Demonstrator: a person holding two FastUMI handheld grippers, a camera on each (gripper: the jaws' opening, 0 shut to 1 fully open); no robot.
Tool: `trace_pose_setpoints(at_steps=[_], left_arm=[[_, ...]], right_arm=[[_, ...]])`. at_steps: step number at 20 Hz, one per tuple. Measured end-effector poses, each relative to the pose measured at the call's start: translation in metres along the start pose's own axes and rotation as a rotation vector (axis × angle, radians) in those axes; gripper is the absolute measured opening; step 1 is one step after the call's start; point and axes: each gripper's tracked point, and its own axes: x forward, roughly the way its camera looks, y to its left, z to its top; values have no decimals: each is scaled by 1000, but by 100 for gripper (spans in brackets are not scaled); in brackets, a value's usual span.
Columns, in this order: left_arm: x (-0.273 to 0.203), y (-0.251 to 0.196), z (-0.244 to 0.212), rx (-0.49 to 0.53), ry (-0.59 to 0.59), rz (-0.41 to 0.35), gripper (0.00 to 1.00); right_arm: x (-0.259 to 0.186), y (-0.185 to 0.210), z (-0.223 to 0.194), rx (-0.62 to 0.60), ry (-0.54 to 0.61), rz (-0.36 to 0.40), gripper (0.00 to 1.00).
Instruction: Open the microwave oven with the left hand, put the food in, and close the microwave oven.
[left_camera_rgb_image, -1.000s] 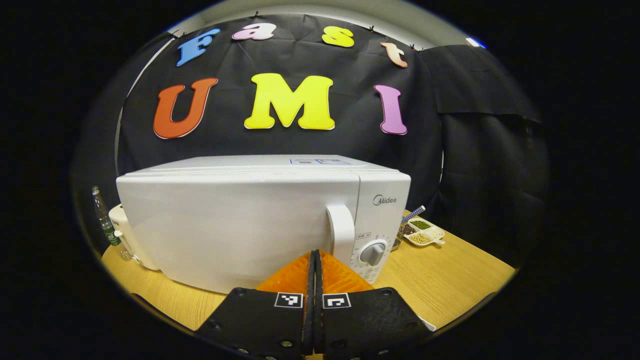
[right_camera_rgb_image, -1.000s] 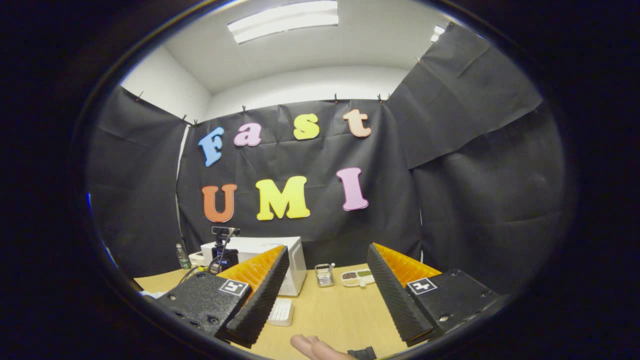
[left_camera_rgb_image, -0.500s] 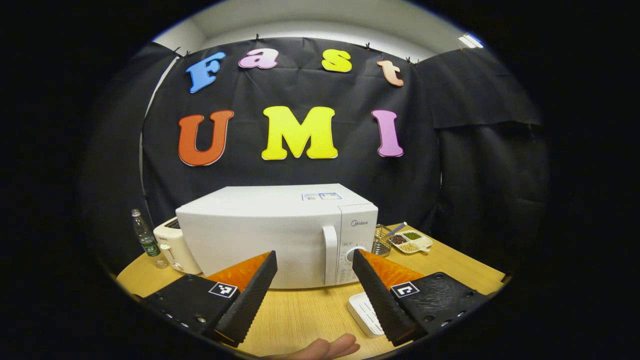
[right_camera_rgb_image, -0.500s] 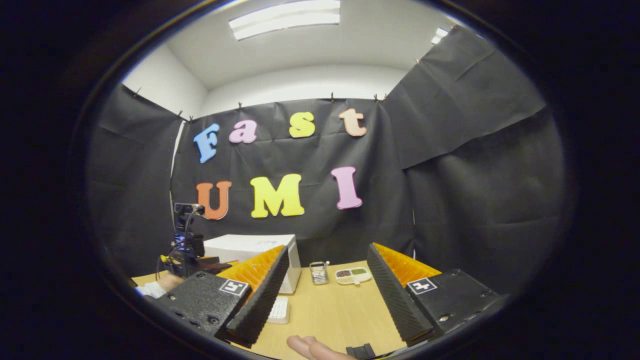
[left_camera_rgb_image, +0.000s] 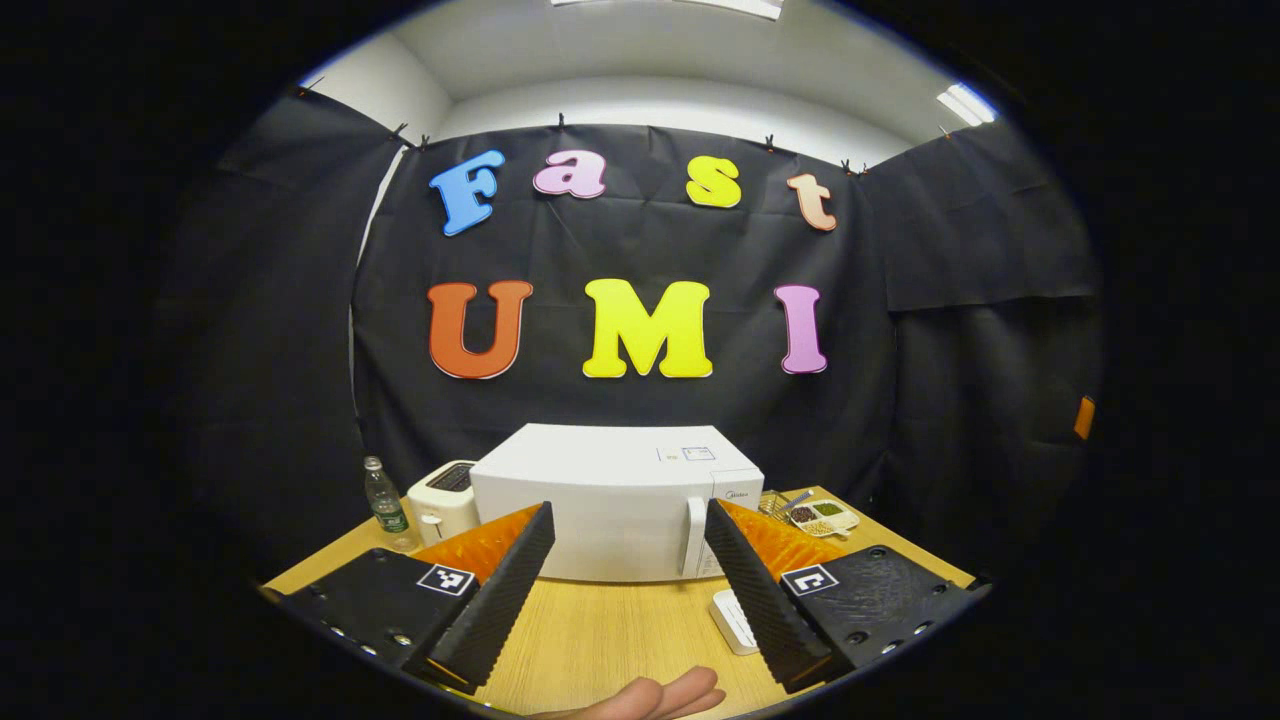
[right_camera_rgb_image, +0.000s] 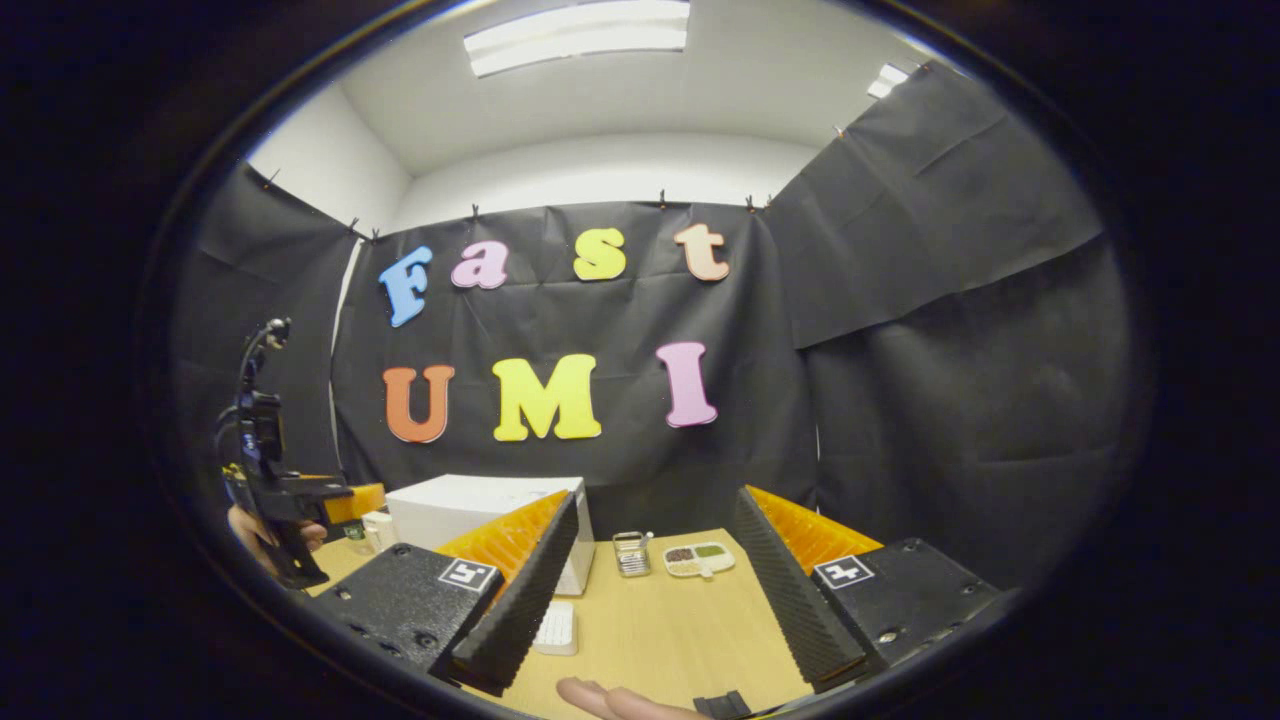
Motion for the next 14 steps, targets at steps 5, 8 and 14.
trace_pose_setpoints(at_steps=[5,8,14], left_arm=[[-80,5,20,43,-31,83,94],[-116,-5,28,-20,-61,79,94],[-157,-1,64,-7,-136,120,95]], right_arm=[[3,10,15,-26,-5,1,99],[-1,10,28,-49,-22,-5,99],[-9,-3,42,-47,-24,-39,89]])
